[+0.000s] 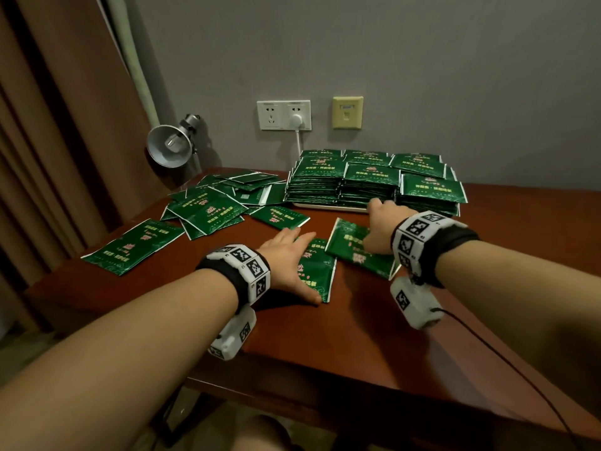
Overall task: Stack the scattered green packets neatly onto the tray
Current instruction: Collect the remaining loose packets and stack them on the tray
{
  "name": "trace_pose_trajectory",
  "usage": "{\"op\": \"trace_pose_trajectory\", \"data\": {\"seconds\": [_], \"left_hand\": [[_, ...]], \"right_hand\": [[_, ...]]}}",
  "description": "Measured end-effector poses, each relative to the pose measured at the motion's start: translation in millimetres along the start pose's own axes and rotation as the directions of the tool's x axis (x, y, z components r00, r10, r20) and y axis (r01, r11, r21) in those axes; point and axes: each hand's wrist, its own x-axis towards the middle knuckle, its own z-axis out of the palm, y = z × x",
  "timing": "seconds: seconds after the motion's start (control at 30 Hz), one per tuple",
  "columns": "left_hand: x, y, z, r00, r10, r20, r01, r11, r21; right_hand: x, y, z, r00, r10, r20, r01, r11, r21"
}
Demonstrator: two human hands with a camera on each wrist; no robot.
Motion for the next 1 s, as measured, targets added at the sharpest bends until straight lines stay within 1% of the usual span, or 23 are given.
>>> {"op": "trace_pose_trajectory", "data": {"seconds": [0.07, 0.17, 0.23, 0.37, 0.43, 0.5, 0.53, 0.6, 0.67, 0.73, 0.8, 0.87, 0.9, 0.93, 1.0], "left_hand": [[4.3, -2.4, 1.1, 0.999, -0.01, 0.033, 0.01, 1.0, -0.003], [8.5, -1.2, -0.3, 0.999, -0.003, 0.048, 0.003, 1.0, 0.01], [10.1, 0.1, -3.0, 0.999, 0.004, 0.049, -0.005, 1.0, 0.01], [11.6, 1.8, -8.2, 1.0, -0.015, -0.009, 0.015, 0.997, 0.079], [11.5, 3.8, -11.6, 0.998, -0.032, -0.049, 0.039, 0.987, 0.153], [11.5, 5.5, -14.6, 0.995, -0.032, -0.095, 0.052, 0.974, 0.219], [11.1, 6.1, -15.7, 0.992, -0.023, -0.124, 0.05, 0.976, 0.214], [8.9, 7.2, -17.0, 0.977, -0.009, -0.213, 0.038, 0.99, 0.135], [6.3, 7.8, -20.4, 0.952, -0.005, -0.305, 0.017, 0.999, 0.036], [4.7, 6.8, -24.5, 0.94, -0.014, -0.341, -0.006, 0.998, -0.059], [3.4, 5.5, -28.9, 0.941, -0.014, -0.337, -0.045, 0.985, -0.166], [4.8, 5.8, -30.9, 0.944, -0.013, -0.329, -0.085, 0.956, -0.281], [5.4, 7.4, -31.0, 0.954, -0.016, -0.3, -0.082, 0.947, -0.31], [5.9, 9.4, -29.8, 0.968, -0.01, -0.25, -0.071, 0.947, -0.312], [5.9, 11.8, -23.1, 0.995, 0.014, -0.097, -0.039, 0.965, -0.259]], "right_hand": [[0.8, -0.1, 7.3, 1.0, -0.009, -0.008, 0.008, 0.997, -0.082], [-0.2, -7.0, 22.9, 0.991, -0.079, 0.112, 0.094, 0.985, -0.143], [-2.7, -9.3, 26.3, 0.987, -0.09, 0.132, 0.115, 0.974, -0.195], [-7.3, -14.9, 24.3, 0.989, -0.079, 0.129, 0.116, 0.945, -0.305], [-9.4, -17.0, 20.6, 0.992, -0.044, 0.121, 0.077, 0.956, -0.283], [-10.6, -13.9, 13.7, 0.995, -0.047, 0.092, 0.069, 0.964, -0.257], [-10.6, -10.8, 10.1, 0.995, -0.064, 0.07, 0.081, 0.96, -0.267], [-11.0, -7.5, 5.8, 0.992, -0.118, 0.045, 0.126, 0.942, -0.312], [-8.7, -7.4, 8.9, 0.978, -0.188, 0.087, 0.206, 0.927, -0.314], [-8.7, -8.4, 14.0, 0.946, -0.266, 0.184, 0.308, 0.914, -0.264], [-11.0, -8.4, 20.1, 0.916, -0.301, 0.264, 0.364, 0.901, -0.235], [-12.2, -6.9, 26.0, 0.923, -0.254, 0.288, 0.327, 0.914, -0.241], [-12.6, -7.6, 28.6, 0.928, -0.231, 0.291, 0.306, 0.92, -0.246], [-13.2, -8.6, 30.5, 0.931, -0.228, 0.286, 0.3, 0.924, -0.239], [-15.6, -12.0, 29.1, 0.928, -0.26, 0.268, 0.318, 0.926, -0.202]]}}
